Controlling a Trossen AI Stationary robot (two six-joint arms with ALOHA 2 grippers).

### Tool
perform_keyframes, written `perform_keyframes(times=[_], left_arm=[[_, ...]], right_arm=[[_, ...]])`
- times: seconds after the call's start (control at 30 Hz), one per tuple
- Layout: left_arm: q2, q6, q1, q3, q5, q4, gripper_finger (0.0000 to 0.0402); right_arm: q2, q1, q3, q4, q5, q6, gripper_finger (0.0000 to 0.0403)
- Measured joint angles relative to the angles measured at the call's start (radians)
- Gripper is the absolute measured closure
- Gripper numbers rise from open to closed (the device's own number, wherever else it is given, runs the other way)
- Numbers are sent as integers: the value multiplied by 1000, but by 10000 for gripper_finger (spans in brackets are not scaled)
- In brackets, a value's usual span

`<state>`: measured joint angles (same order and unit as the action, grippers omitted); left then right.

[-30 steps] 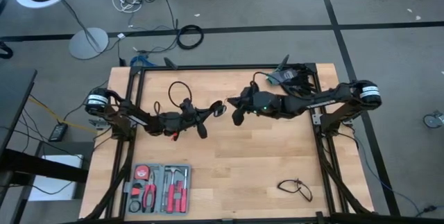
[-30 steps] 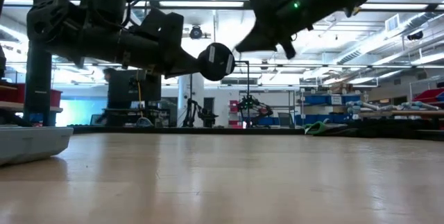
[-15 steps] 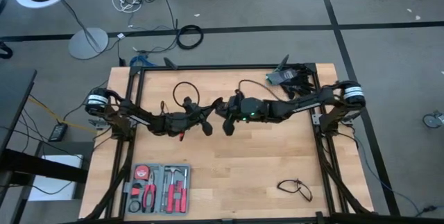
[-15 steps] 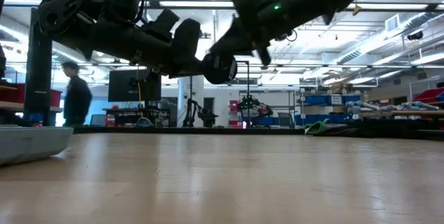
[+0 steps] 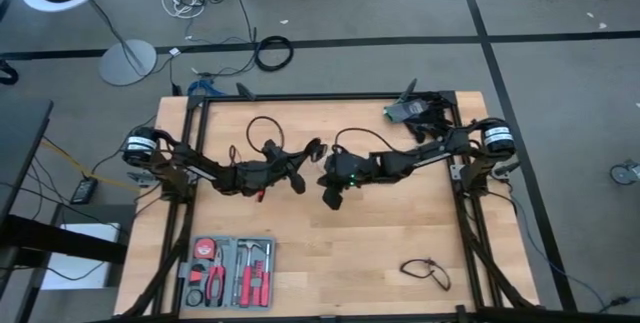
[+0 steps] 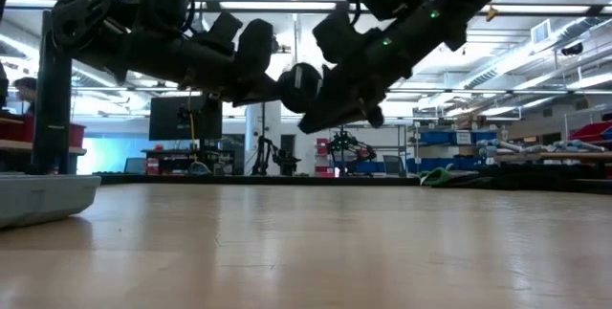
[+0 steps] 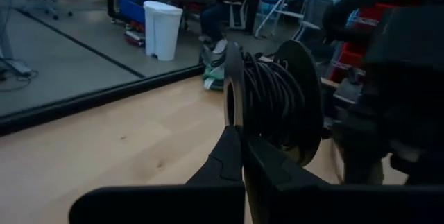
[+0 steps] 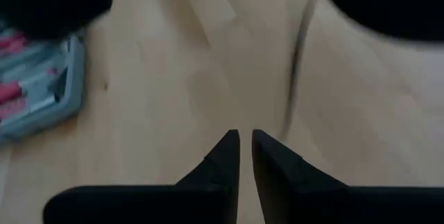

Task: Coil cords
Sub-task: Coil the black wire onto the spool

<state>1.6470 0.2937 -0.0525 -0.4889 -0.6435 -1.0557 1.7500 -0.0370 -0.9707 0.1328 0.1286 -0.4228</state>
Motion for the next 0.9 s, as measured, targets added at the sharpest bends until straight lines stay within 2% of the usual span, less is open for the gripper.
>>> perform_keyframes(times=[0.1, 0.2, 0.37, 0.53, 0.63, 0.7, 0.8, 0.9], left_arm=[[1, 31, 0, 32, 3, -38, 401], [0, 57, 1, 67, 9, -88, 401], [0, 60, 0, 99, 18, -132, 401], [0, 61, 0, 102, 25, -131, 401], [0, 62, 0, 102, 25, -131, 401], [0, 62, 0, 102, 25, -131, 401], [0, 62, 0, 101, 25, -131, 401], [0, 62, 0, 101, 25, -130, 401]], right_arm=[[-15, -21, 0, -77, 22, -21, 365], [-19, -56, 0, -189, 96, -43, 367], [-20, -145, 0, -345, 330, -136, 367], [-21, -228, 52, -318, 567, -241, 367], [-21, -250, 139, -158, 633, -287, 365], [-19, -247, 221, 66, 614, -260, 365], [17, -210, 338, 481, 482, -135, 368], [96, -159, 395, 775, 368, 9, 368]])
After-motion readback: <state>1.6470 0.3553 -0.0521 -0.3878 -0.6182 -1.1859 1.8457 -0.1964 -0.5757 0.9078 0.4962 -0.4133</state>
